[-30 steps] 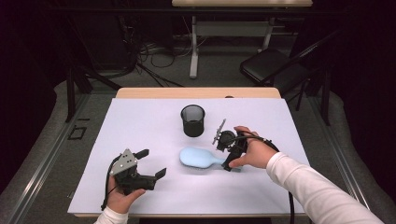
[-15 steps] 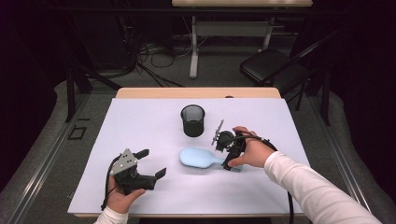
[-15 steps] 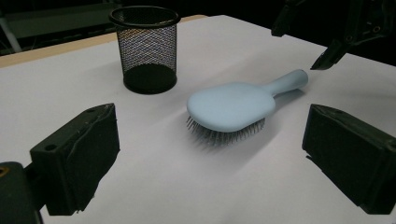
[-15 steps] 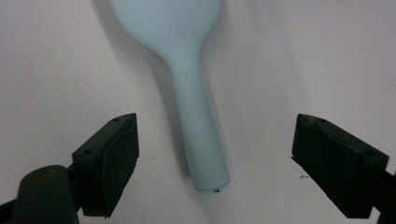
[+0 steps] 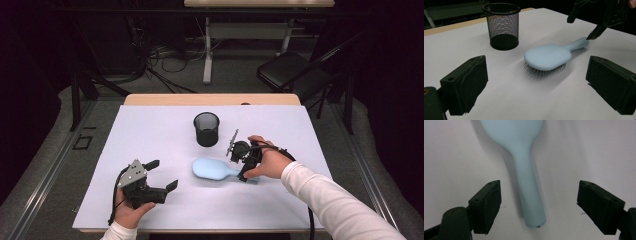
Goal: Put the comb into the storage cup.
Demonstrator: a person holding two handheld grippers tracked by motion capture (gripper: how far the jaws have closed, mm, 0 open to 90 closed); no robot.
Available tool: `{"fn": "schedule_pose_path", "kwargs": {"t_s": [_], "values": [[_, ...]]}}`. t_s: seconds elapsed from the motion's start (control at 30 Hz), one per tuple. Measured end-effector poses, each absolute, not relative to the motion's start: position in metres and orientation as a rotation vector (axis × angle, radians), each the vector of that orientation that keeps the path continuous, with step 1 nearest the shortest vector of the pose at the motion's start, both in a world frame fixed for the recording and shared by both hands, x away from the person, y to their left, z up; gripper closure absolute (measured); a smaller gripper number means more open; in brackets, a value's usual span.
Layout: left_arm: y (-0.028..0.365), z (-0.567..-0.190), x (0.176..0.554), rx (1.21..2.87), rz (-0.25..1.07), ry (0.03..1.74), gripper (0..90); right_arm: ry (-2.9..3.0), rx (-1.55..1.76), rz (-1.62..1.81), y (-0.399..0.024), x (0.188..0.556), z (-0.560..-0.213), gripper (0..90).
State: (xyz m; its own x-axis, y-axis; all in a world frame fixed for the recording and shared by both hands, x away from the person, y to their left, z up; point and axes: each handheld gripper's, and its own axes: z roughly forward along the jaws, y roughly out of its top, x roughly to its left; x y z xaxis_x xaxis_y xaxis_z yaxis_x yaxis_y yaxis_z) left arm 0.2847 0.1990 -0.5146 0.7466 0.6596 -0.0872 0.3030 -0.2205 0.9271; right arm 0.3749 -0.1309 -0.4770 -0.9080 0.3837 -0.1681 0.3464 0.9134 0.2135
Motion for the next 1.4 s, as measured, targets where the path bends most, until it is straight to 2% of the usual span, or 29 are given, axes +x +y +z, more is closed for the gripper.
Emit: {"fn": "schedule_pose_path", "kwargs": {"t_s": [1.13,1.23,1.4], "values": [[0.199,-0.515,0.285,1.821,0.392,0.747,4.3,2.926,0.5,0.227,-0.119,0.384,-0.497,36.3],[0.199,-0.515,0.285,1.821,0.389,0.745,4.3,2.943,0.502,0.221,-0.118,0.386,-0.497,40.8],[0.199,-0.515,0.285,1.821,0.39,0.746,4.3,2.937,0.495,0.229,-0.115,0.388,-0.5,39.9]]}}
